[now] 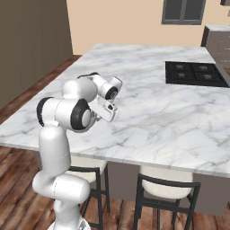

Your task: Place the cup inside the bowl on the dining table and move the bowl to any counter.

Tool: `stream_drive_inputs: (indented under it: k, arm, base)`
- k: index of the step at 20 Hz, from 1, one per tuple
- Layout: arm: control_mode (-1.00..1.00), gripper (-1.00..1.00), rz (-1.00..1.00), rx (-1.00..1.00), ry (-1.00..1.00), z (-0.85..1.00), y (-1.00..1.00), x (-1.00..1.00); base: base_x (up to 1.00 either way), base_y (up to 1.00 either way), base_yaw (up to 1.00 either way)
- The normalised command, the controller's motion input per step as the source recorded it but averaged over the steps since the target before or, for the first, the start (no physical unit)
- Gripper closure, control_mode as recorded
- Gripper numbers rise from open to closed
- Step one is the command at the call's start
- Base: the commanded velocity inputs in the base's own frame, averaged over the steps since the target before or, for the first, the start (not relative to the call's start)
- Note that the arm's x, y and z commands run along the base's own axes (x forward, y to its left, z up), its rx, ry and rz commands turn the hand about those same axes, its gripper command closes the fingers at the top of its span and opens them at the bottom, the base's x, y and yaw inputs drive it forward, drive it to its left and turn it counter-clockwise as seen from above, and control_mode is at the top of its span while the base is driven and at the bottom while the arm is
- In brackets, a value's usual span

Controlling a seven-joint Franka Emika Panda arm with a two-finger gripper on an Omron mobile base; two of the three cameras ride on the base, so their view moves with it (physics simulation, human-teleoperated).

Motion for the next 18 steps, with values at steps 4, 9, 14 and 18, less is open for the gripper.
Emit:
stream_drive_inputs:
  k: [4,9,14,18]
  arm:
    - [-1.0,1.0,0.0,0.02,0.0,0.21,0.0,-0.27]
    - [-1.0,1.0,0.0,0.03,0.0,0.26,0.0,-0.33]
    - [-1.0,1.0,0.0,0.04,-0.02,0.36,0.0,-0.33]
    - [-1.0,1.0,0.0,0.04,-0.06,0.4,0.0,-0.3]
  base:
    - [0.0,0.0,0.0]
    - [0.0,0.0,0.0]
    - [0.0,0.0,0.0]
    - [0.0,0.0,0.0]
